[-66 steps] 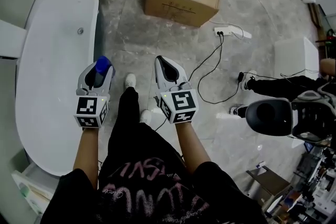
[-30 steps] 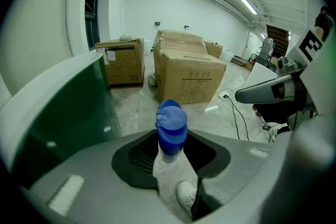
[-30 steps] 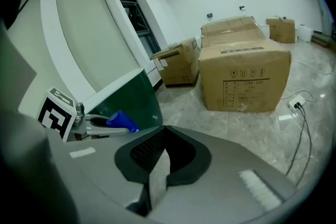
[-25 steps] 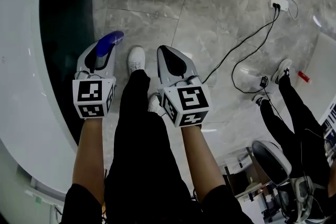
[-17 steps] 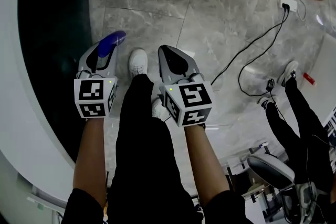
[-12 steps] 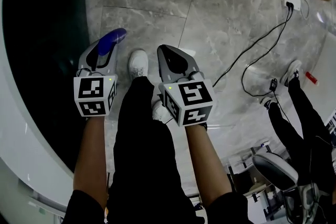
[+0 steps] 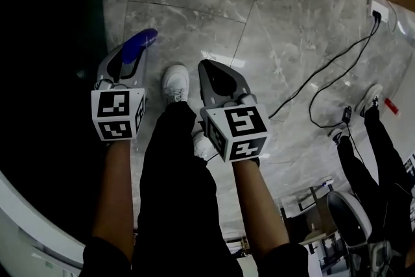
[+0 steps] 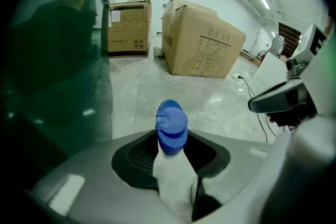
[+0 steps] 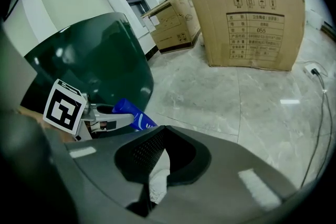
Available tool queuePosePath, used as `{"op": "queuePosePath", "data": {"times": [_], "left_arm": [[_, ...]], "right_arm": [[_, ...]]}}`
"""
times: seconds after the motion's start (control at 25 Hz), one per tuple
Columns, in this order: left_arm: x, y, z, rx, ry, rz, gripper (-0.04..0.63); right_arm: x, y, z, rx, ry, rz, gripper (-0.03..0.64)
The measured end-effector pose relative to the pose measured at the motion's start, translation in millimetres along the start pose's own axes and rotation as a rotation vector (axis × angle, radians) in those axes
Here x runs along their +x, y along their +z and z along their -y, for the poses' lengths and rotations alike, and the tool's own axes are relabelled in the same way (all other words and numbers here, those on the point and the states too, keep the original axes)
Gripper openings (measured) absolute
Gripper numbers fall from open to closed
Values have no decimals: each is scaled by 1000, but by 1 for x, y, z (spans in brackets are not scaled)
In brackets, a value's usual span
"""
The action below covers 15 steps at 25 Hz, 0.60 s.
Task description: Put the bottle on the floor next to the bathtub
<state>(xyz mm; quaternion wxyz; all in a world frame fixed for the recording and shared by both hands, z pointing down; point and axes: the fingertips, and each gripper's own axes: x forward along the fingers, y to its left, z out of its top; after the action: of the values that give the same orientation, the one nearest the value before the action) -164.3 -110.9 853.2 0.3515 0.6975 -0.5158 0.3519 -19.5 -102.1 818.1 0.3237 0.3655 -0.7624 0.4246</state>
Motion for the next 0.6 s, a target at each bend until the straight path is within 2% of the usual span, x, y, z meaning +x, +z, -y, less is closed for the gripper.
{"op": "queuePosePath", "data": {"times": [0.32, 0.6], "left_arm": [[32, -35, -16, -19, 27, -18, 150], [50, -53, -21, -36, 33, -25, 150]], "right_arm": [[31, -32, 8, -2, 8, -32, 23], [47, -43, 15, 2, 5, -39, 23]]}}
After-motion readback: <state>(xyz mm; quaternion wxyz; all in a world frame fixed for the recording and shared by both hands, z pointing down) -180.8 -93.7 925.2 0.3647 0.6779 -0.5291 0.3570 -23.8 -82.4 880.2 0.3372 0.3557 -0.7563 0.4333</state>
